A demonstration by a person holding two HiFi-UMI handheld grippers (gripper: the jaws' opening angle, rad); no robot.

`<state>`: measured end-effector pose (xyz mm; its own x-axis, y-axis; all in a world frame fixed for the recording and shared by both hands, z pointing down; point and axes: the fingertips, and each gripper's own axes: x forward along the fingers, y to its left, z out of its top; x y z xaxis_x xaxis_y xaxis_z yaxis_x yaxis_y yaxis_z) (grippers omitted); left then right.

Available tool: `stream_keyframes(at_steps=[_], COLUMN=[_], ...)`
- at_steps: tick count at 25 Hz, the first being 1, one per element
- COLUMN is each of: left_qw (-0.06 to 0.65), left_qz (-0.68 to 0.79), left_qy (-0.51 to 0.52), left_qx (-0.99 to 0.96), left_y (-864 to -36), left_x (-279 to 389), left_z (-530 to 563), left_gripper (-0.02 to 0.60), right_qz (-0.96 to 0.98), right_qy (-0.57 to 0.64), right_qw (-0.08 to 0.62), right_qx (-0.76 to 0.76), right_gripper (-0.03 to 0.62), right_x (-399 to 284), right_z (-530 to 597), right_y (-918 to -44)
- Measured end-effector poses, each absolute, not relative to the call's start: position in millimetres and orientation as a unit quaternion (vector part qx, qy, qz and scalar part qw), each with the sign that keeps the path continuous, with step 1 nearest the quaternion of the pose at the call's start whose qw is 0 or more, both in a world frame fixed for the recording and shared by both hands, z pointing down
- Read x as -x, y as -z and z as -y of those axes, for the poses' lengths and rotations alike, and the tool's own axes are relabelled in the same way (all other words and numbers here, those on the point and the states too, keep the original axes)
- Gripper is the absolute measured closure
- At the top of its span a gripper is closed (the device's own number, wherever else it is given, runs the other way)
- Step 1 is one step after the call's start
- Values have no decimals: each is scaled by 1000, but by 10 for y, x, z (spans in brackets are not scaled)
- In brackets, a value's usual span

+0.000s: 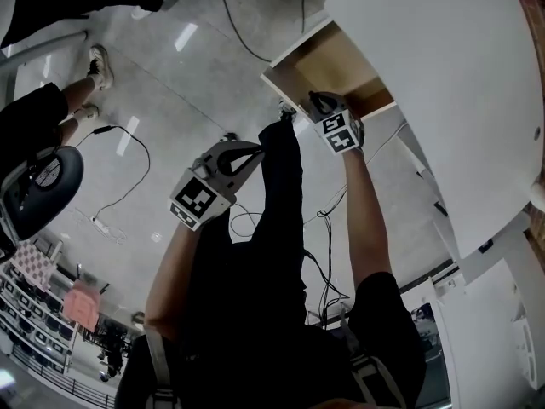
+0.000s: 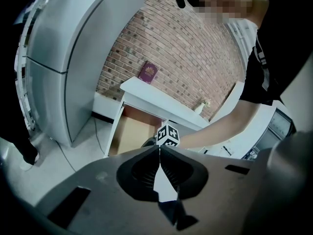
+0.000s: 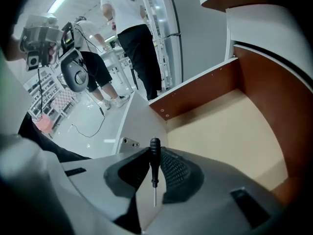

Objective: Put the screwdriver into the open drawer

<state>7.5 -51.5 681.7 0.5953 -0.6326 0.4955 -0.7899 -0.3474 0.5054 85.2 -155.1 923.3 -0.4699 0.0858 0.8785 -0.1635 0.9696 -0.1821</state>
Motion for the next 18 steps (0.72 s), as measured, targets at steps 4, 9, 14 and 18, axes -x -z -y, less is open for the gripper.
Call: stream_keyframes(at_steps=[4, 9, 14, 18], left_qw=[373, 376, 380, 382], left_qz=[439, 440, 444, 448], left_qy=[-103, -100, -99, -98], left_qx=[-811, -809, -805, -802], left_y=[-6888, -6967, -7035, -7081], left_x=[-43, -38, -64, -54], left_z=[509, 512, 492, 472], left_gripper=[565, 565, 565, 565], right_qz=[848, 839, 827, 826], right_qy=[-121, -124, -122, -125], right_qw=[515, 530, 548, 550], right_qx=[-23, -20, -15, -14], right_gripper=[470, 470, 470, 470], right_x=[-795, -790, -848, -829], right_z=[1574, 1608, 1644, 1659], right_y=[-9379, -9562, -9767, -9835])
